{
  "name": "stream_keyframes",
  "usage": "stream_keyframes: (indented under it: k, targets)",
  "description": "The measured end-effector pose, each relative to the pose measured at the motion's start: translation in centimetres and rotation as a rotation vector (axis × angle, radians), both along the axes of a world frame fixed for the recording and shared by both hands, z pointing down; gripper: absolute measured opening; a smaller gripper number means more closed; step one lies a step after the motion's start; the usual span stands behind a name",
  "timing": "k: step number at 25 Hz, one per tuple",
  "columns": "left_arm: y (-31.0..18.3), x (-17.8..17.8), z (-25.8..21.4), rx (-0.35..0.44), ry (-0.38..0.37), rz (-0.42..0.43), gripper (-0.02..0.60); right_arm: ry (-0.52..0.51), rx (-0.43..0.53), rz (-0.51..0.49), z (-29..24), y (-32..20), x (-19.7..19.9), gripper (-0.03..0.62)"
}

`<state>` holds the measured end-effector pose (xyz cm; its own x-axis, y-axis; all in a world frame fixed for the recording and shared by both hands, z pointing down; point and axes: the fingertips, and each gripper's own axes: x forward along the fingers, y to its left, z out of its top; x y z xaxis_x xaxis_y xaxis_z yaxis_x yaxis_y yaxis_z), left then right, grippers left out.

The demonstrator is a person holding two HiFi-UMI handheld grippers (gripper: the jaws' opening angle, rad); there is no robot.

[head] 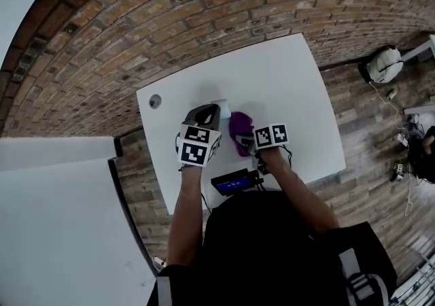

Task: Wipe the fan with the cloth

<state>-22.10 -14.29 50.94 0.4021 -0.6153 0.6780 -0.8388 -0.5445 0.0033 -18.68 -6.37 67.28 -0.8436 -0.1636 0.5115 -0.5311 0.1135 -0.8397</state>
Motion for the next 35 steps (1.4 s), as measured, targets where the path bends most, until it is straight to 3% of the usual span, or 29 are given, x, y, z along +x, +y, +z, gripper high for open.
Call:
stream_keyframes:
  k: [4, 7, 9, 12, 15, 17, 19, 26, 30, 32, 35]
  targets:
    - [0.4, -0.5, 0.0, 0.027, -0.005, -0.005, 0.000, -0.014, 0.053, 0.111, -2.3, -3.1, 2.3, 0.061]
    - [1.8, -1.4, -0.2, 0.013, 0.020, -0.015, 0.000, -0.034, 0.225, 0.185, -7.1, -9.6, 3.5, 0.061]
    - [3.3, -1.5, 0.3, -0.047, 0.077, -0.011, 0.000, -0.058, 0.352, 0.173, -10.9, -13.2, 2.9, 0.061]
    - [4.7, -1.2, 1.8, -0.139, 0.175, -0.033, 0.000, -0.109, 0.447, 0.021, -14.2, -15.5, -0.3, 0.061]
    - [4.0, -1.2, 2.5, -0.168, 0.216, -0.070, 0.000, -0.081, 0.463, -0.207, -14.4, -14.8, -3.4, 0.061]
    - [3.8, -1.5, 2.6, -0.173, 0.237, -0.097, 0.000, -0.052, 0.456, -0.278, -14.0, -13.4, -4.0, 0.061]
    - [3.5, -1.9, 2.6, -0.172, 0.251, -0.112, 0.000, -0.056, 0.424, -0.240, -13.7, -12.7, -3.6, 0.061]
    - [1.8, -3.4, 2.6, -0.151, 0.222, -0.128, 0.000, -0.132, 0.261, 0.082, -12.9, -9.3, -0.1, 0.061]
    - [0.8, -3.4, 1.7, -0.128, 0.214, -0.112, 0.000, -0.130, 0.211, 0.180, -11.6, -6.6, 1.8, 0.061]
    - [0.8, -3.0, 0.4, -0.096, 0.179, -0.077, 0.000, -0.120, 0.205, 0.224, -11.4, -6.2, 3.2, 0.061]
    - [1.6, -1.2, -0.4, -0.083, 0.040, 0.057, 0.000, -0.162, 0.273, 0.246, -14.7, -7.3, 3.6, 0.061]
